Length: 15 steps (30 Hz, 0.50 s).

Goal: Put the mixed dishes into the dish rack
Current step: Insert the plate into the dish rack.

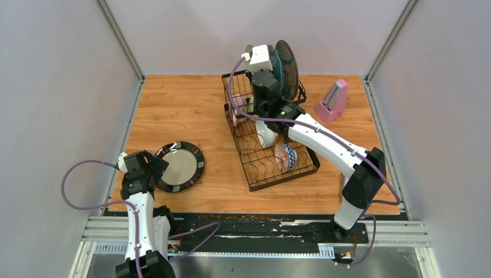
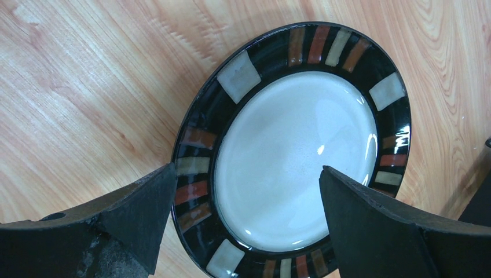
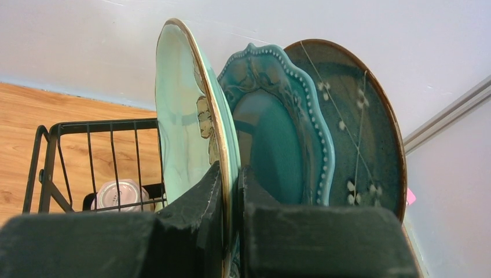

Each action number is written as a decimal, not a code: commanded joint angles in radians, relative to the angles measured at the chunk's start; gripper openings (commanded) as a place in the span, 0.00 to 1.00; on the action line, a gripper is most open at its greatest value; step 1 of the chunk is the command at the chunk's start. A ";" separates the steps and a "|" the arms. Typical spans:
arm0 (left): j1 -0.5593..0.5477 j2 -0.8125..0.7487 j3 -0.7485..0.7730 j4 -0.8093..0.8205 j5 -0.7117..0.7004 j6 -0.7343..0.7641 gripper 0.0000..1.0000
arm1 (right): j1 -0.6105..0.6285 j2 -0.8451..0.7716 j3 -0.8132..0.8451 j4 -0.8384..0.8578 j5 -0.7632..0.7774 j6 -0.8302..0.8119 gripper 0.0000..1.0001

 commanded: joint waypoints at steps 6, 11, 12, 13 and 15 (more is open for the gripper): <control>-0.003 -0.006 0.017 0.003 -0.026 -0.010 1.00 | -0.015 -0.019 0.040 -0.092 -0.044 0.143 0.20; -0.004 -0.004 0.012 0.006 -0.028 -0.014 1.00 | -0.015 -0.071 0.023 -0.118 -0.090 0.179 0.41; -0.003 -0.004 0.010 0.006 -0.028 -0.014 1.00 | -0.015 -0.078 0.019 -0.118 -0.094 0.180 0.41; -0.003 -0.004 0.009 0.006 -0.027 -0.015 1.00 | -0.015 -0.083 0.017 -0.118 -0.094 0.180 0.41; -0.003 -0.004 0.007 0.009 -0.028 -0.015 1.00 | -0.015 -0.094 0.018 -0.120 -0.098 0.179 0.44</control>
